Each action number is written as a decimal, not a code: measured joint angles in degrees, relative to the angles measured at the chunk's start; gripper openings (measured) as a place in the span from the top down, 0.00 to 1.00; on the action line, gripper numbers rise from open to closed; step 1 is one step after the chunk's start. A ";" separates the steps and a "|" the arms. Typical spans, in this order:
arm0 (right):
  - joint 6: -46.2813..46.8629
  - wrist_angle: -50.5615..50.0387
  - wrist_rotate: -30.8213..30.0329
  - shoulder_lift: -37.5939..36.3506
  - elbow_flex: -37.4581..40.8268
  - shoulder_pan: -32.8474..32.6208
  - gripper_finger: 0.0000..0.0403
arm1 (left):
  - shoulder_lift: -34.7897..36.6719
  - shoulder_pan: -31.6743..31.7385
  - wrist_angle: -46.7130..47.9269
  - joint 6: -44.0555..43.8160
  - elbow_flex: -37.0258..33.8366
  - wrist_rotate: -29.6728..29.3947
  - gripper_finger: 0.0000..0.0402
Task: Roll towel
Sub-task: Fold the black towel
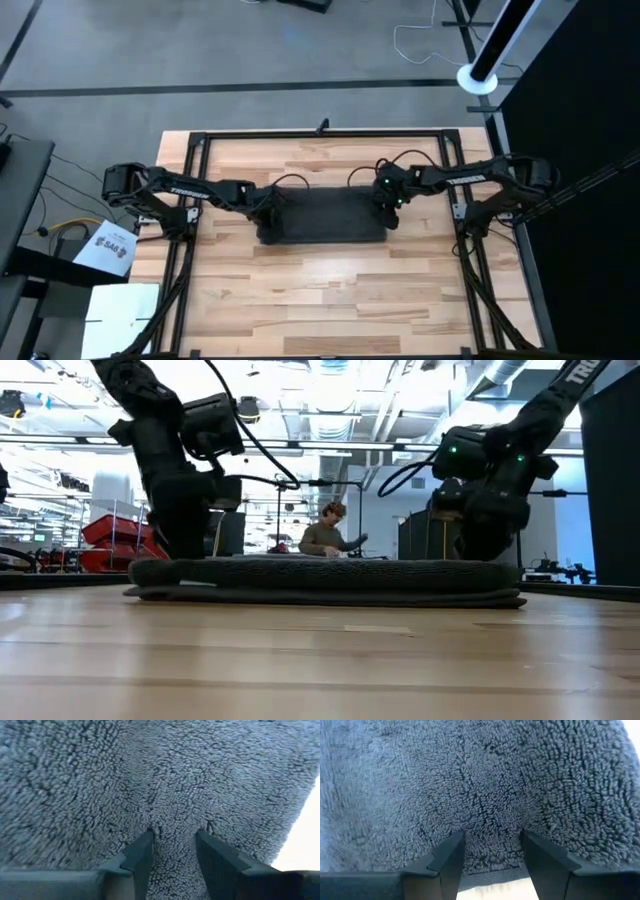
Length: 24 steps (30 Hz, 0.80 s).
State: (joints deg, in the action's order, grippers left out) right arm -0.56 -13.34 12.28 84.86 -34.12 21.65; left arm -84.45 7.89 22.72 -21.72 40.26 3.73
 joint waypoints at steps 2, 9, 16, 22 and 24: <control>0.03 -0.28 0.31 0.38 -0.59 0.67 0.55 | 0.23 0.10 1.00 -1.21 0.35 2.60 0.66; -0.77 -5.24 -1.47 -5.92 -4.31 1.46 0.57 | 2.34 -0.27 8.34 -1.88 8.54 7.45 0.66; -3.88 -7.40 -0.88 -10.11 -8.32 2.40 0.57 | 7.17 4.21 15.94 2.30 15.44 -3.98 0.66; -8.04 -7.57 5.28 -4.05 -12.69 6.82 0.51 | 6.06 13.11 16.85 13.04 15.49 -1.05 0.65; -10.43 -7.62 6.53 -0.83 -14.04 8.36 0.49 | 4.51 15.66 16.80 17.43 15.48 2.86 0.63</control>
State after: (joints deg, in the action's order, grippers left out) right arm -10.98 -20.97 18.82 84.03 -48.17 30.00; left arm -79.94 23.55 39.52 -4.29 55.75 6.59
